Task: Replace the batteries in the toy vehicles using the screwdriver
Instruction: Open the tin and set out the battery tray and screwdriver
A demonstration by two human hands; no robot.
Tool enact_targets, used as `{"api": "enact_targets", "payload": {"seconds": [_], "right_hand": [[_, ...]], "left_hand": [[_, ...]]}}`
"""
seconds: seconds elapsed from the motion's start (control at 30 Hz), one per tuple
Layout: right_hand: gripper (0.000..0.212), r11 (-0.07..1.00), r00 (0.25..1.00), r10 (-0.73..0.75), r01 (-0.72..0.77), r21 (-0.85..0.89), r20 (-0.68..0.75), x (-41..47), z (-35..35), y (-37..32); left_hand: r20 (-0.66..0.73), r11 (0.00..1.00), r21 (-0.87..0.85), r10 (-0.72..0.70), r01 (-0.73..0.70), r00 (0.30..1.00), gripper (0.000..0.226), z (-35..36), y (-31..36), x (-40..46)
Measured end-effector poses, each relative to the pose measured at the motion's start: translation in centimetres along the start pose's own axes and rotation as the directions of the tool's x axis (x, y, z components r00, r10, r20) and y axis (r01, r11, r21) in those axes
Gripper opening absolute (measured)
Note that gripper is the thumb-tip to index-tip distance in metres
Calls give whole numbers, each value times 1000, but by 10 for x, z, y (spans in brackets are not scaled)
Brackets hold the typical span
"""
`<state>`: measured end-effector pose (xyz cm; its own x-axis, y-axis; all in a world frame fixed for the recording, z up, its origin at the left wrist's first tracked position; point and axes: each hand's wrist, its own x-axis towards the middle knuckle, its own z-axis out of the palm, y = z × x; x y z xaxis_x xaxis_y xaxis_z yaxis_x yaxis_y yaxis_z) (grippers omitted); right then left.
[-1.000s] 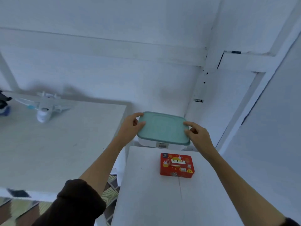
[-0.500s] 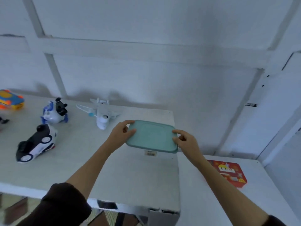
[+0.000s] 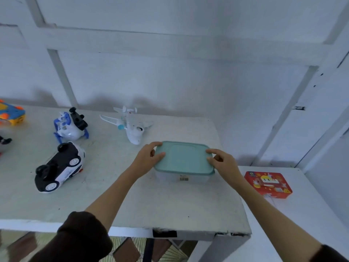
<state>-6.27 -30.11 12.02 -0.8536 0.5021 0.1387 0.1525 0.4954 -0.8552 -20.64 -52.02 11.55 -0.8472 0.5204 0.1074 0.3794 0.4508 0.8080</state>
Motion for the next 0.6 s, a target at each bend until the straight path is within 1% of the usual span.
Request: {"api": "enact_targets", "payload": {"seconds": [0.07, 0.1, 0.13, 0.17, 0.2, 0.23, 0.27, 0.3, 0.33, 0.4, 0.47, 0.53, 0.6], "right_hand": [[23, 1000, 1000, 0, 0, 13, 16, 0, 0, 0], [23, 1000, 999, -1, 1, 21, 32, 1, -1, 0], [22, 1000, 999, -6, 4, 28, 50, 0, -1, 0], [21, 999, 998, -13, 11, 30, 60, 0, -2, 1], [20, 999, 998, -22, 20, 32, 54, 0, -3, 2], [19, 999, 999, -33, 32, 38, 30, -1, -4, 3], [19, 998, 999, -46, 46, 47, -7, -3, -7, 4], [20, 997, 997, -55, 57, 58, -50, -4, -10, 5], [20, 996, 995, -57, 63, 68, -86, -6, -13, 6], [20, 995, 992, -51, 60, 75, -115, -7, -21, 8], [21, 996, 993, -44, 53, 75, -114, -8, -28, 10], [21, 996, 993, -42, 50, 70, -108, -10, -33, 11], [22, 997, 994, -40, 46, 66, -100, -12, -36, 12]], "left_hand": [[13, 997, 71, -5, 4, 1000, 42, -2, 3, 0], [15, 984, 179, -1, -2, 1000, 44, -4, 7, 0], [8, 940, 340, 17, -19, 1000, 45, -5, 13, 0], [6, 867, 494, 66, -60, 998, 47, -4, 22, -2], [19, 806, 579, 141, -126, 990, 49, -1, 32, -5], [53, 779, 595, 208, -198, 977, 51, 5, 44, -8], [105, 775, 574, 251, -265, 962, 52, 14, 56, -11], [167, 775, 548, 268, -315, 949, 53, 26, 67, -14], [229, 765, 544, 260, -345, 938, 56, 40, 74, -17], [320, 687, 629, 198, -364, 927, 66, 68, 85, -22], [314, 610, 715, 157, -342, 936, 77, 87, 91, -24], [272, 593, 748, 136, -298, 953, 83, 96, 93, -23], [266, 558, 775, 141, -298, 954, 85, 100, 91, -23]]}}
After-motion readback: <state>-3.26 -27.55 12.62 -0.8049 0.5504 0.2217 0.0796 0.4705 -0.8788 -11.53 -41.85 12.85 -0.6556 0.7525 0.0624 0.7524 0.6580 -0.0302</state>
